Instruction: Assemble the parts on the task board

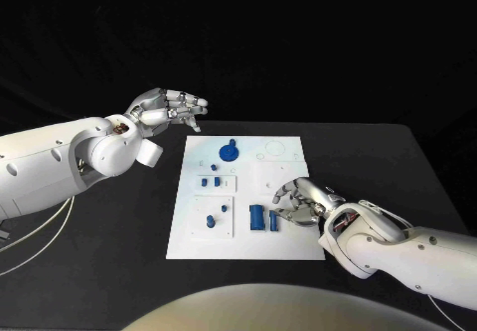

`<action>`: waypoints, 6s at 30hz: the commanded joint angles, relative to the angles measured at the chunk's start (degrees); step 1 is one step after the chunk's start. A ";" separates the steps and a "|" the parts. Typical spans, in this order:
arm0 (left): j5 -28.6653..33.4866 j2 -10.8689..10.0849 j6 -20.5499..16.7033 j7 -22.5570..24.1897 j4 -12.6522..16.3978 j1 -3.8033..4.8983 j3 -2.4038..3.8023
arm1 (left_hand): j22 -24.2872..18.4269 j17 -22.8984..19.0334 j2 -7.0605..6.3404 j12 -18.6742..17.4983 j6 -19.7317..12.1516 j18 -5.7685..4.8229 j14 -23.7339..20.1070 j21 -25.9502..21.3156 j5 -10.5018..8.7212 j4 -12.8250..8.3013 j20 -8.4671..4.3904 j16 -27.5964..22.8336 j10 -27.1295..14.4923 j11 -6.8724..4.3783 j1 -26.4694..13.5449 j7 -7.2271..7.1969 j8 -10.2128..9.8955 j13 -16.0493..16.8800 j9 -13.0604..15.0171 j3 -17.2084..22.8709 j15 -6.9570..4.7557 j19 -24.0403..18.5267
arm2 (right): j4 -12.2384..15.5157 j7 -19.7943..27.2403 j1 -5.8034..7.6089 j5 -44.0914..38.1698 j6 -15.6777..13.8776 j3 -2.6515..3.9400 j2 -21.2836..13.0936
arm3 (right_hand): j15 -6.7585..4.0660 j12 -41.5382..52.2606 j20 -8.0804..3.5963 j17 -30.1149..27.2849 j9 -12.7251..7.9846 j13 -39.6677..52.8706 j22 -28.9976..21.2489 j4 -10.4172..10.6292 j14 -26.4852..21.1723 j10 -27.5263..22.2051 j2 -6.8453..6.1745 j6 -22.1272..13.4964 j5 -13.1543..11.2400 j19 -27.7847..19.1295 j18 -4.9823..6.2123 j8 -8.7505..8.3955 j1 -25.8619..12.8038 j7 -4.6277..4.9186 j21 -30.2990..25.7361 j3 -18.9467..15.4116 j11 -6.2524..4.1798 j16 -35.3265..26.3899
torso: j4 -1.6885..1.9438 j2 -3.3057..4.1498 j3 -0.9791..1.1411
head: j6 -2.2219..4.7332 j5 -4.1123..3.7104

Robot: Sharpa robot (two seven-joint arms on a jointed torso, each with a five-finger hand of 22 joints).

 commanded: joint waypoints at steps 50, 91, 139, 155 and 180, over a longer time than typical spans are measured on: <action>0.08 0.00 0.71 0.37 0.13 0.04 0.04 | -0.06 0.05 0.33 0.39 -0.25 0.74 -0.17 -0.38 0.12 0.40 0.08 0.27 -0.39 -0.18 -0.18 -0.04 0.39 -0.09 0.04 -0.07 0.18 0.45 | -3.43 1.65 -0.69 -1.86 1.96 -0.02 1.61 | -0.50 1.16 -0.33 7.96 -0.82 7.00 14.10 0.38 4.36 0.89 -2.02 2.90 -0.15 4.63 -0.08 0.16 -2.91 -1.05 1.06 -3.08 -0.67 0.44 | -0.01 -0.09 0.00 | 0.01 0.13; 0.04 0.15 0.66 0.24 -0.16 0.04 0.04 | -0.26 0.06 0.36 0.60 -0.34 0.76 -0.27 -0.69 0.13 0.53 0.10 0.30 -0.53 -0.18 -0.15 -0.04 0.49 -0.10 0.03 0.06 0.19 0.58 | -0.39 5.72 -0.64 1.24 5.36 0.04 -0.97 | -0.59 1.82 -0.47 8.22 -1.74 7.44 14.12 0.33 4.42 1.14 4.91 2.25 -0.11 4.66 -0.10 -0.62 0.31 -1.02 1.14 0.74 -0.73 0.54 | 0.00 -0.07 -0.05 | 0.01 0.20; 0.68 0.42 -0.10 0.87 -0.30 0.03 0.04 | -0.26 0.06 0.36 0.60 -0.34 0.76 -0.27 -0.69 0.13 0.53 0.10 0.30 -0.53 -0.18 -0.15 -0.04 0.49 -0.10 0.03 0.06 0.19 0.58 | -1.85 14.58 0.37 12.75 -4.48 0.13 -1.11 | 1.12 1.12 1.06 7.22 -2.94 6.94 13.71 1.14 4.17 0.54 0.07 -2.42 -0.14 4.07 0.20 -4.00 -5.47 1.22 -0.22 -2.75 1.26 0.10 | -0.11 -0.49 -0.15 | 0.01 -0.31; 10.79 4.35 -11.38 9.02 -3.33 -1.23 -0.85 | -8.07 -6.48 0.16 -3.60 -0.89 0.58 -8.87 -14.39 0.10 1.61 3.37 -13.73 -1.43 1.08 -0.52 0.30 1.59 -0.65 0.23 1.94 2.92 -5.77 | -21.52 40.31 8.40 62.33 5.68 1.07 4.68 | 4.72 -54.68 4.52 -40.59 -4.32 -38.27 -16.97 2.42 -20.46 -27.37 0.77 -7.87 0.57 -25.48 9.34 -5.27 -2.62 3.74 -66.53 0.81 4.62 -47.70 | -0.64 -4.39 -0.66 | 5.64 -1.04; 11.27 9.16 -28.50 10.08 0.57 -5.89 -0.67 | -26.26 -17.94 11.06 -28.34 -49.67 -9.74 -53.23 -47.20 -5.23 -3.02 -9.94 -58.51 -50.18 -9.01 -79.12 -12.48 -14.60 -4.21 -10.73 -31.86 -4.52 -49.25 | -15.30 44.59 4.65 74.88 -7.17 7.74 5.87 | 2.56 -76.43 -3.50 -74.90 -32.46 -74.93 -74.94 0.78 -84.13 -83.73 11.99 -56.60 -3.00 -84.01 -0.81 -15.27 -72.31 -6.26 -85.71 -31.41 -1.35 -86.44 | 2.59 -6.06 0.74 | 14.65 -2.99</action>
